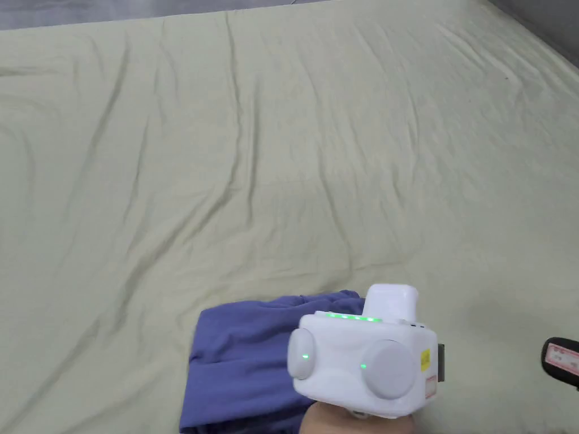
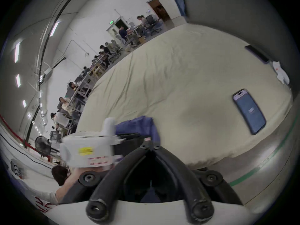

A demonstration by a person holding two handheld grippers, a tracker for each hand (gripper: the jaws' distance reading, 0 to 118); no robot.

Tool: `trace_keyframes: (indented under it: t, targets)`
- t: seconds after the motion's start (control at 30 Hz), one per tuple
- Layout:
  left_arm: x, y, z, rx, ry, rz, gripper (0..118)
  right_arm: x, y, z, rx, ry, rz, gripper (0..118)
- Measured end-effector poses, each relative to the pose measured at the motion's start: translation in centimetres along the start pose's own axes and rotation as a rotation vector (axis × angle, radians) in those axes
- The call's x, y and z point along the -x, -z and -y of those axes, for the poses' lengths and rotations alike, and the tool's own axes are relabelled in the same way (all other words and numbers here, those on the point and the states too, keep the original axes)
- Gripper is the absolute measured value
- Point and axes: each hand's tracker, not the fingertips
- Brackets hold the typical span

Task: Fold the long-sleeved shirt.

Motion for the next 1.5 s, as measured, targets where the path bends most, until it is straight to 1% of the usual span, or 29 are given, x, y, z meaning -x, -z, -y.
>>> trace_keyframes:
  t: [0.13, 0.27, 0.37, 0.43, 0.47, 0.5, 0.53, 0.57, 0.63, 0.67, 0.7, 0.73, 0.77, 0.8, 0.83, 0.87, 0.9, 0.97, 1.03, 1.1, 1.13, 1.2, 1.23, 1.27, 1.3, 1.33, 1.37, 1.4, 1.5]
  targets:
    - [4.4, -9.3, -0.7, -0.133, -0.059, 0.02, 0, 0.6, 1.8, -1.4, -0.01, 0.024, -0.018, 0]
    - [11.9, -16.8, 0.2, -0.235, -0.146, -0.17, 0, 4.2, 7.2, -1.9, 0.088, -0.039, -0.117, 0]
    - [17.0, -18.5, 1.5, -0.179, -0.203, -0.304, 0, 7.5, 12.8, -1.7, 0.193, -0.062, -0.131, 0]
    - [19.4, -18.6, 2.6, -0.131, -0.277, -0.309, 0, 8.7, 16.6, -1.4, 0.297, -0.068, -0.118, 0]
    - [19.9, -18.2, 3.2, -0.132, -0.305, -0.278, 0, 9.0, 18.5, -1.1, 0.368, -0.038, -0.122, 0]
    - [20.3, -18.0, 3.9, -0.137, -0.333, -0.254, 0, 9.1, 19.9, -0.8, 0.434, -0.004, -0.11, 0]
    - [20.7, -17.7, 4.5, -0.135, -0.357, -0.224, 0, 9.1, 21.3, -0.3, 0.463, -0.01, -0.077, 0]
    - [21.0, -17.3, 4.9, -0.129, -0.379, -0.194, 0, 9.0, 22.7, 0.3, 0.455, -0.088, 0.0, 0]
    - [21.2, -16.3, 5.4, -0.112, -0.397, -0.152, 0, 8.6, 25.5, 1.7, 0.472, -0.263, 0.266, 0]
    - [21.4, -15.9, 5.5, -0.111, -0.399, -0.15, 4, 7.7, 26.8, 2.5, 0.487, -0.291, 0.241, 0]
    - [21.6, -15.5, 5.5, -0.111, -0.403, -0.142, 11, 7.1, 27.0, 2.8, 0.458, -0.244, 0.134, 0]
    - [22.3, -15.0, 5.3, -0.103, -0.408, -0.132, 24, 6.7, 26.1, 1.8, 0.456, -0.149, 0.121, 0]
    - [22.5, -14.7, 5.2, -0.096, -0.411, -0.121, 35, 6.3, 25.6, 1.2, 0.459, -0.103, 0.096, 0]
    - [22.6, -14.4, 5.1, -0.093, -0.409, -0.114, 53, 5.8, 25.5, 1.4, 0.455, -0.097, 0.078, 0]
    - [22.8, -14.1, 5.0, -0.096, -0.401, -0.103, 91, 5.1, 25.2, 1.5, 0.445, -0.093, 0.051, 0]
    - [22.9, -13.7, 4.8, -0.096, -0.393, -0.089, 114, 4.4, 25.2, 1.6, 0.44, -0.067, 0.023, 0]
    - [23.3, -13.2, 4.7, -0.09, -0.392, -0.071, 118, 3.8, 25.2, 1.4, 0.443, -0.017, 0.005, 0]
    - [24.4, -11.6, 4.5, -0.072, -0.426, -0.001, 116, 2.9, 25.3, 1.2, 0.459, 0.063, -0.03, 0]
    - [25.5, -9.3, 4.2, 0.055, -0.474, 0.051, 113, 2.6, 25.3, 1.3, 0.454, 0.063, -0.036, 0]
    - [24.5, -9.0, 4.3, 0.002, -0.434, 0.008, 110, 2.5, 25.1, 1.5, 0.448, 0.07, -0.049, 0]
    - [24.5, -9.0, 3.7, -0.001, -0.398, 0.033, 92, 2.4, 25.1, 1.5, 0.445, 0.081, -0.057, 0]
    - [23.5, -9.4, 3.5, -0.011, -0.336, 0.022, 76, 2.0, 25.0, 1.5, 0.442, 0.114, -0.073, 0]
    - [23.2, -9.4, 3.4, -0.023, -0.329, -0.049, 66, 2.0, 25.0, 1.7, 0.441, 0.12, -0.073, 0]
    - [23.6, -9.3, 3.4, -0.042, -0.349, -0.018, 17, 2.1, 25.0, 1.7, 0.44, 0.124, -0.073, 0]
    - [24.3, -8.4, 3.6, -0.03, -0.453, 0.141, 5, 2.3, 25.0, 1.7, 0.44, 0.124, -0.071, 0]
    - [24.8, -7.3, 3.7, -0.015, -0.558, 0.212, 5, 2.5, 25.0, 1.6, 0.442, 0.12, -0.061, 0]
    - [24.9, -6.3, 3.9, 0.015, -0.575, 0.19, 5, 2.9, 24.9, 1.5, 0.444, 0.118, -0.052, 0]
    - [25.0, -5.7, 3.9, 0.005, -0.548, 0.14, 5, 3.1, 24.7, 1.4, 0.445, 0.119, -0.044, 0]
    - [24.8, -8.7, 3.4, -0.087, -0.529, 0.136, 5, 4.5, 23.1, 1.2, 0.428, 0.117, 0.021, 0]
